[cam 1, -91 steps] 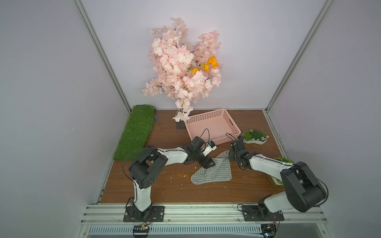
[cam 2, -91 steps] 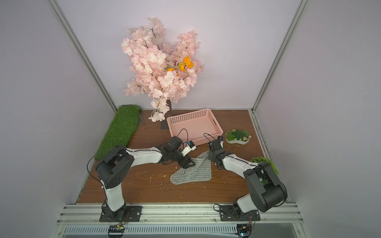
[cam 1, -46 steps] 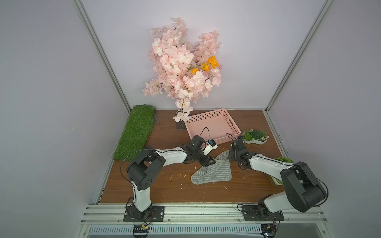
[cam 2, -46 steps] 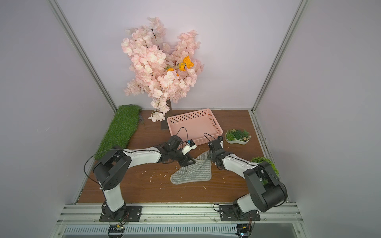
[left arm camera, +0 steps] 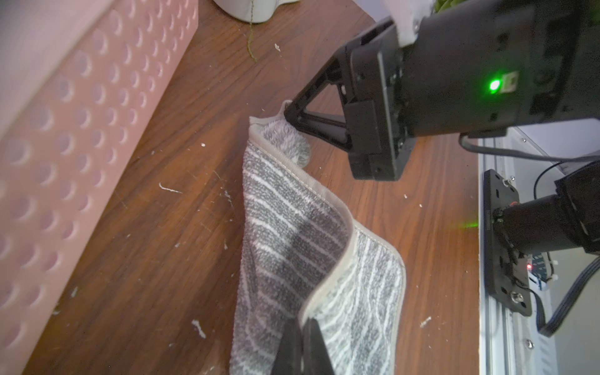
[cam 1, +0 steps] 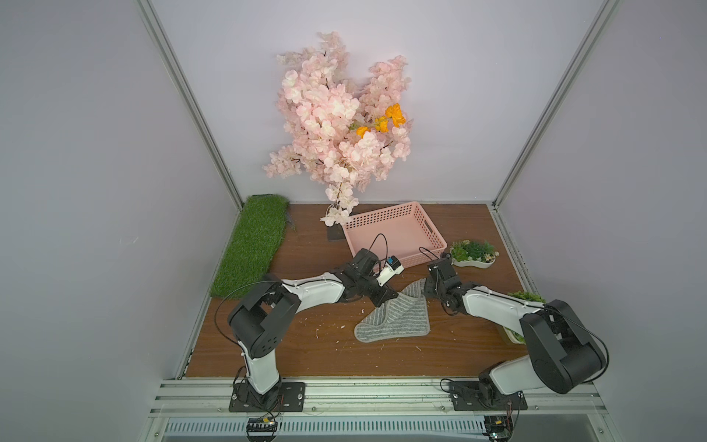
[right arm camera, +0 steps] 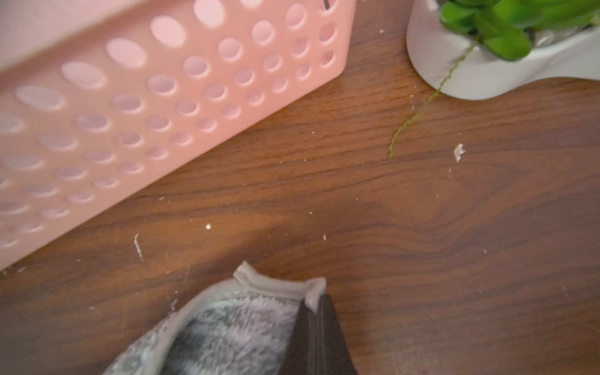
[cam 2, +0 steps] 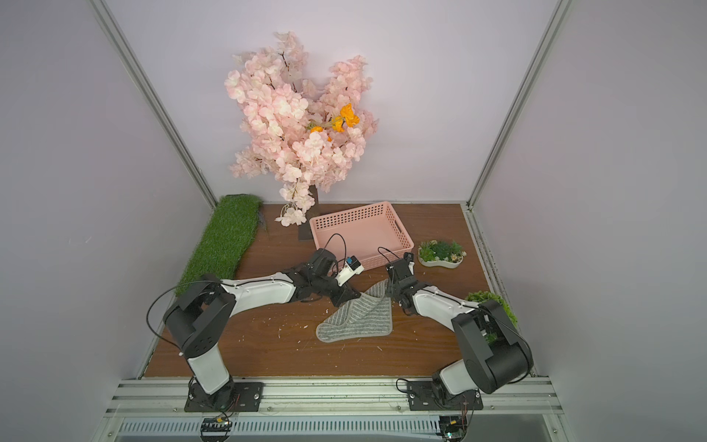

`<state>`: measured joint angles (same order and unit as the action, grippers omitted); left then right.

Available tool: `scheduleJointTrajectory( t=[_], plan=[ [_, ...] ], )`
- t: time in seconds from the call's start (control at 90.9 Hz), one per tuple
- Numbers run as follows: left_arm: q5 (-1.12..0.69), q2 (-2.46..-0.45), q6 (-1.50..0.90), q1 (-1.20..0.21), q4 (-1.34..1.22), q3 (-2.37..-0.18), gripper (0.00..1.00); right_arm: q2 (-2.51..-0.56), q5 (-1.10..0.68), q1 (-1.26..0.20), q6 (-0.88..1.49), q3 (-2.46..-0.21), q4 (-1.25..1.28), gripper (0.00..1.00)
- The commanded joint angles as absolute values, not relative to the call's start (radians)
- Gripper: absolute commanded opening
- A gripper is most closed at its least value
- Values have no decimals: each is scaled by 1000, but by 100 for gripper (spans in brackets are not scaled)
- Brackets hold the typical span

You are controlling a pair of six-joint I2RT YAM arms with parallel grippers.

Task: Fold the square dishcloth
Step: Flatten out the cleaning item at the center of the board.

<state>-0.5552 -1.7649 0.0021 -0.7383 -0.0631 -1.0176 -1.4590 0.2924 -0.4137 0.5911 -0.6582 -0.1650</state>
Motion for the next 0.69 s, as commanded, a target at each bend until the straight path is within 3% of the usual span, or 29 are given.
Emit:
scheduleJointTrajectory(
  t=[0.0,0.264,0.682],
  plan=[
    [-458,-1674,-35,-730,-92,-979,1,-1442,318,-416,594,-667,-183,0],
    [-181,-1484,-69,-730,-85,-899,1,-1314,372,-415,535,-729,-308,0],
    [92,-1373,-66,-730,-53,-825,1,-1290,292,-416,396,-792,-221,0]
  ],
)
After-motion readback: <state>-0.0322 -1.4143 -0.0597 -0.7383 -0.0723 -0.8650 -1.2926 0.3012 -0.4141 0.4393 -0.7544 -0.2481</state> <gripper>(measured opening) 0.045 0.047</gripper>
